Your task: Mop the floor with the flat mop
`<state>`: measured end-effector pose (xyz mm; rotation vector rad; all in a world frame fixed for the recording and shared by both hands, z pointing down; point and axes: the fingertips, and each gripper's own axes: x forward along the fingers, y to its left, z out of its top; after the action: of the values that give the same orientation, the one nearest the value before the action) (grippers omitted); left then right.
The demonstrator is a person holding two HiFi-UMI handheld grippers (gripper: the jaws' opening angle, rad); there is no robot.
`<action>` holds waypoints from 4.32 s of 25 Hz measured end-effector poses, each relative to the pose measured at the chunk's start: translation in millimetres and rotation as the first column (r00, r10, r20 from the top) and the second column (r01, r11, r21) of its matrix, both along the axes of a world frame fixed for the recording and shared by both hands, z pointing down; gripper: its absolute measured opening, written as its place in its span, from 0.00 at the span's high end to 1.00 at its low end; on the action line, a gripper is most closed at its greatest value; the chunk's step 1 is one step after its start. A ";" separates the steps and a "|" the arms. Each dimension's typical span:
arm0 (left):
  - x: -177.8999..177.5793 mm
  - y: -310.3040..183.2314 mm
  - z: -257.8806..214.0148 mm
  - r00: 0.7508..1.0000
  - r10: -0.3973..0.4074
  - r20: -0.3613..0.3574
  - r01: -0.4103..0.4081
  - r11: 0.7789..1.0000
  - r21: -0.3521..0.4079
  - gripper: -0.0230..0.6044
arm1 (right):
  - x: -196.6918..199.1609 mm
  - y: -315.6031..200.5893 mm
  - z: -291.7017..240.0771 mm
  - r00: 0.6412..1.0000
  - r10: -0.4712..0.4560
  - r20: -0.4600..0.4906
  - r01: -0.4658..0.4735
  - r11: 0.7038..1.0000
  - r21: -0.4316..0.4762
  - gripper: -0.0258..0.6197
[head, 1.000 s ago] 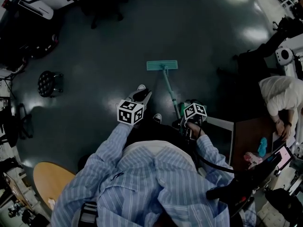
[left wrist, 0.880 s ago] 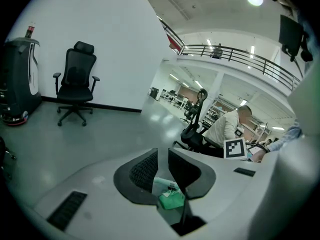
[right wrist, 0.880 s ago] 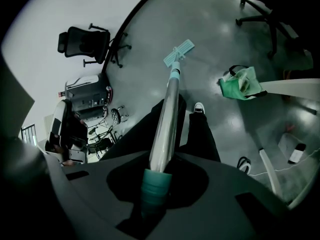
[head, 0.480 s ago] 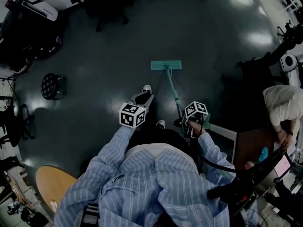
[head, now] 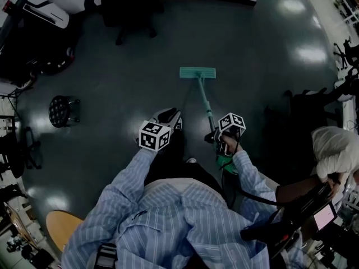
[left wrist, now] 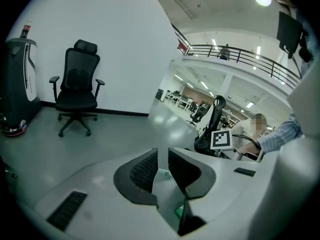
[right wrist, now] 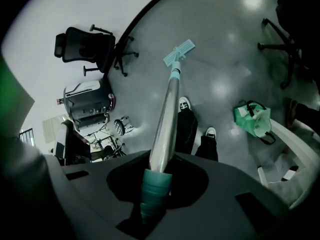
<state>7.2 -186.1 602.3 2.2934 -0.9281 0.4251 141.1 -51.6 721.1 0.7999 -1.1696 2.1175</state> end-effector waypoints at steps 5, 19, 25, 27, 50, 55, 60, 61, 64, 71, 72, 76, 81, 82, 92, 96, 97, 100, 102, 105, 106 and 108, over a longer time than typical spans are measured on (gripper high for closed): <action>-6.3 -72.1 0.7 1.000 0.007 0.001 -0.007 1.000 0.006 0.85 | -5.7 -99.0 8.2 1.000 0.001 -0.009 -0.001 1.000 0.008 0.87; -51.3 -200.8 33.6 0.999 -0.050 0.007 0.051 0.996 -0.066 0.85 | -32.7 -388.6 29.3 0.999 0.043 -0.015 -0.043 0.998 0.054 0.87; -64.1 -231.3 49.2 0.995 -0.095 0.009 0.096 0.992 -0.082 0.85 | -30.8 -475.0 50.2 0.998 0.027 -0.048 -0.024 0.997 0.071 0.87; -66.5 -237.4 53.3 0.994 -0.107 0.013 0.107 0.991 -0.082 0.85 | -32.0 -498.0 54.2 0.998 0.029 -0.047 -0.026 0.997 0.075 0.87; -71.8 -174.4 36.6 0.993 -0.119 0.020 0.120 0.991 -0.059 0.85 | -27.7 -376.8 54.7 0.992 0.110 -0.053 -0.108 0.993 0.040 0.90; -57.3 -137.8 22.2 0.995 -0.096 0.009 0.097 0.995 -0.030 0.85 | -30.8 -298.9 43.0 0.990 0.137 -0.022 -0.136 0.990 0.028 0.90; -44.5 -82.3 16.6 0.995 -0.097 0.001 0.097 0.995 -0.026 0.85 | -29.3 -213.4 34.4 0.988 0.156 0.019 -0.156 0.988 0.009 0.90; -41.2 -71.1 15.1 0.995 -0.099 -0.001 0.099 0.995 -0.024 0.85 | -28.0 -196.3 31.9 0.986 0.163 0.026 -0.163 0.987 0.004 0.90; -33.5 -37.3 9.4 0.995 -0.104 -0.007 0.104 0.994 -0.017 0.85 | -25.4 -143.7 24.2 0.984 0.176 0.039 -0.176 0.984 -0.004 0.90; -12.7 49.4 -1.7 0.991 -0.133 -0.030 0.133 0.991 0.001 0.85 | -13.9 -3.9 15.9 0.985 0.167 0.044 -0.166 0.986 -0.023 0.89; -7.9 60.6 -3.8 0.991 -0.132 -0.034 0.133 0.991 0.007 0.85 | -11.0 12.8 15.3 0.985 0.165 0.044 -0.164 0.986 -0.024 0.89; 7.4 107.5 -15.3 0.991 -0.125 -0.048 0.126 0.992 0.025 0.85 | -0.8 74.1 10.6 0.989 0.143 0.032 -0.142 0.989 -0.026 0.89; 13.9 173.1 -20.8 0.992 -0.116 -0.040 0.118 0.992 0.035 0.85 | 3.1 146.2 7.8 0.993 0.116 0.023 -0.116 0.993 -0.022 0.89; 14.2 183.3 -21.1 0.993 -0.113 -0.036 0.115 0.993 0.037 0.85 | 2.5 158.1 7.0 0.993 0.112 0.025 -0.111 0.994 -0.023 0.89; 27.2 239.6 -32.8 0.997 -0.075 -0.017 0.075 0.995 0.062 0.85 | 1.2 235.6 1.4 0.993 0.107 0.042 -0.106 0.994 -0.029 0.89; 28.9 252.9 -32.3 0.998 -0.057 -0.014 0.058 0.997 0.057 0.85 | -4.5 252.9 -2.1 0.992 0.117 0.049 -0.115 0.993 -0.028 0.89; 28.3 255.2 -31.5 0.998 -0.054 -0.014 0.055 0.997 0.056 0.85 | -6.3 255.6 -2.3 0.992 0.119 0.050 -0.118 0.993 -0.027 0.89; 23.3 262.5 -27.5 0.999 -0.049 -0.013 0.050 0.997 0.050 0.85 | -11.9 263.2 0.0 0.991 0.126 0.047 -0.125 0.992 -0.026 0.89; 18.3 268.0 -27.8 0.999 -0.049 -0.014 0.049 0.998 0.046 0.85 | -15.4 268.0 -1.2 0.990 0.132 0.041 -0.131 0.991 -0.028 0.89; 7.6 273.8 -30.8 0.999 -0.046 -0.015 0.047 0.998 0.043 0.85 | -24.1 270.2 -6.9 0.988 0.150 0.046 -0.149 0.988 -0.028 0.89; 2.2 275.1 -31.3 0.999 -0.046 -0.015 0.046 0.998 0.043 0.85 | -29.0 270.0 -8.1 0.986 0.158 0.049 -0.157 0.987 -0.029 0.89; -11.0 277.8 -31.4 0.999 -0.042 -0.014 0.042 0.998 0.042 0.85 | -41.7 270.5 -9.8 0.983 0.175 0.059 -0.174 0.984 -0.028 0.88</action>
<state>-3.8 91.7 570.9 2.3075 -0.9859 0.3758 99.4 218.9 711.3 0.8609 -1.1412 2.3087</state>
